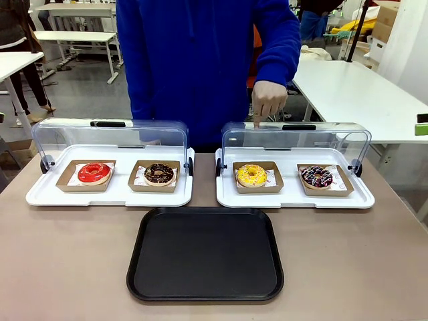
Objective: Move the third donut from the left to the tray.
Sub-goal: Pick up the Paper togo box containing the Donut indicated by the person and place it on the Handle tray.
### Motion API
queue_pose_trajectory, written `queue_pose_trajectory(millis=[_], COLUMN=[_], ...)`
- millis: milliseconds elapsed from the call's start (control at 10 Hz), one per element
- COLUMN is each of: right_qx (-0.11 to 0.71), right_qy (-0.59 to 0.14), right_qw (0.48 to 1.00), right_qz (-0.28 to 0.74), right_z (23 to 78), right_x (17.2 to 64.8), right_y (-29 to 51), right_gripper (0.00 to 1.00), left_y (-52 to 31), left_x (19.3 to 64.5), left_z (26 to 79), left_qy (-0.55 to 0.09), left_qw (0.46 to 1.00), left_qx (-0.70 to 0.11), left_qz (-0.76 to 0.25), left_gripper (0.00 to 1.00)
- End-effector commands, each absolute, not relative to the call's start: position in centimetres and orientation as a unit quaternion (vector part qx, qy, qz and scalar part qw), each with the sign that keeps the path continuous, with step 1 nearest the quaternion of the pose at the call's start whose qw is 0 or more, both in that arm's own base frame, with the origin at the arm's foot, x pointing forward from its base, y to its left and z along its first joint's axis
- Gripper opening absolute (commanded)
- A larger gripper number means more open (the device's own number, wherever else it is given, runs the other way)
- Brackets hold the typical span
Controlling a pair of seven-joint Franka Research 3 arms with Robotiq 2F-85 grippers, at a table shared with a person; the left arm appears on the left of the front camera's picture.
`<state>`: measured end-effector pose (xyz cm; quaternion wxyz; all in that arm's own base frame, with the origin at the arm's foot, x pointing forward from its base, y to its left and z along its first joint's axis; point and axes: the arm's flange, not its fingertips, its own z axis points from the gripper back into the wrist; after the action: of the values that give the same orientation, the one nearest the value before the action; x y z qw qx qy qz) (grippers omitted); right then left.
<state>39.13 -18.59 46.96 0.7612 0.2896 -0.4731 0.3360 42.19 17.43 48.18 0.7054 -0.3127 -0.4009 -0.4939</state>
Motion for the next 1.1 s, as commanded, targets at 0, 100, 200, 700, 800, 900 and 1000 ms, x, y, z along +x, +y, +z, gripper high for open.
queue_pose_trajectory(millis=[0, 100, 200, 700, 800, 900, 1000], right_qx=[0.287, 0.287, 0.287, 0.287, 0.287, 0.287, 0.287], right_qy=[-0.49, -0.49, -0.49, -0.49, -0.49, -0.49, -0.49], right_qw=[0.75, 0.75, 0.75, 0.75, 0.75, 0.75, 0.75], right_qz=[0.34, 0.34, 0.34, 0.34, 0.34, 0.34, 0.34], right_z=[46.94, 46.94, 46.94, 46.94, 46.94, 46.94, 46.94], right_x=[39.64, 39.64, 39.64, 39.64, 39.64, 39.64, 39.64], right_y=[-18.52, -18.52, -18.52, -18.52, -18.52, -18.52, -18.52], right_gripper=[1.0, 1.0, 1.0, 1.0, 1.0, 1.0, 1.0], left_y=[17.45, 17.45, 17.45, 17.45, 17.45, 17.45, 17.45], left_x=[42.16, 42.16, 42.16, 42.16, 42.16, 42.16, 42.16], left_z=[48.21, 48.21, 48.21, 48.21, 48.21, 48.21, 48.21], left_qy=[-0.406, -0.406, -0.406, -0.406, -0.406, -0.406, -0.406], left_qw=[0.7, 0.7, 0.7, 0.7, 0.7, 0.7, 0.7], left_qx=[-0.317, -0.317, -0.317, -0.317, -0.317, -0.317, -0.317], left_qz=[-0.495, -0.495, -0.495, -0.495, -0.495, -0.495, -0.495], left_gripper=[1.0, 1.0, 1.0, 1.0, 1.0, 1.0, 1.0])
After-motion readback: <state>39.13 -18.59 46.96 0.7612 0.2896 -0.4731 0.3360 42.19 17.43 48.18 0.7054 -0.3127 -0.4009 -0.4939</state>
